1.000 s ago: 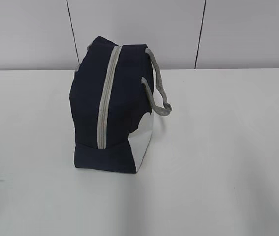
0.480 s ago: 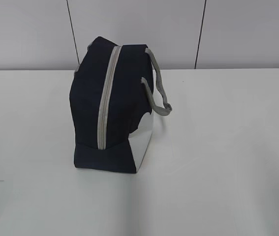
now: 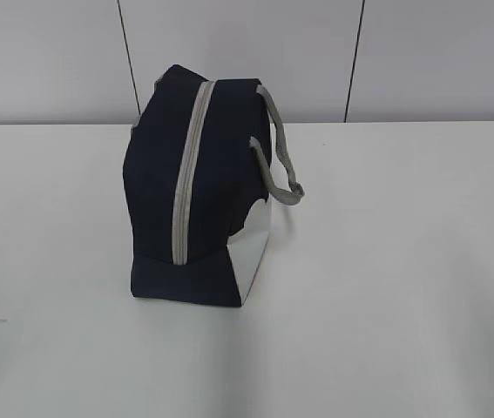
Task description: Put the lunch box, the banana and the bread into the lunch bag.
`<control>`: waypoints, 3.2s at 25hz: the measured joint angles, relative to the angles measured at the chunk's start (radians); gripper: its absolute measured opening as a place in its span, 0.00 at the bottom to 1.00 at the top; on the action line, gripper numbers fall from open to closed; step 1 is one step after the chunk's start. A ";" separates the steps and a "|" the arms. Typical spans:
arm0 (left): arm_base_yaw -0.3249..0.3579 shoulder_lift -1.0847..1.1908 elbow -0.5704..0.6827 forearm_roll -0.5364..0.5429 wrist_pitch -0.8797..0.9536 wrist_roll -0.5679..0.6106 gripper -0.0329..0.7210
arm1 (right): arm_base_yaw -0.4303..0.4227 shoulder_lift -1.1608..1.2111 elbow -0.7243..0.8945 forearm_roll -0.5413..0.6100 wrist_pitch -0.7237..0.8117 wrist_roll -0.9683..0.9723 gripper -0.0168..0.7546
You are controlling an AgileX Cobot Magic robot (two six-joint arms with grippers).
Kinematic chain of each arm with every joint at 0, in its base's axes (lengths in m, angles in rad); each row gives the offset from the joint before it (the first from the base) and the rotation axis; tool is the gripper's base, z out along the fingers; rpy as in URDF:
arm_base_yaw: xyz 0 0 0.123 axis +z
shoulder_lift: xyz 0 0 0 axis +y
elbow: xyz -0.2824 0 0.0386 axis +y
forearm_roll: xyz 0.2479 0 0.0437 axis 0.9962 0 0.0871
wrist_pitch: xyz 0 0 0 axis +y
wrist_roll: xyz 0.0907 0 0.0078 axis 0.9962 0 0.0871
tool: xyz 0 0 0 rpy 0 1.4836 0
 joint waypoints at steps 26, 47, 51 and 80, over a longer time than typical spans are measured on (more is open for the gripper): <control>0.000 0.000 0.000 0.000 0.000 0.000 0.36 | -0.651 -0.323 0.000 -0.008 0.000 -0.002 0.50; 0.000 0.000 0.000 0.000 0.000 0.000 0.36 | -0.652 -0.379 0.000 -0.023 0.006 -0.002 0.50; 0.000 0.000 0.000 0.000 0.000 0.000 0.36 | -0.652 -0.379 0.000 -0.023 0.006 -0.002 0.50; 0.154 0.000 0.000 0.000 0.000 0.000 0.36 | -0.652 -0.379 0.000 0.096 0.006 -0.041 0.50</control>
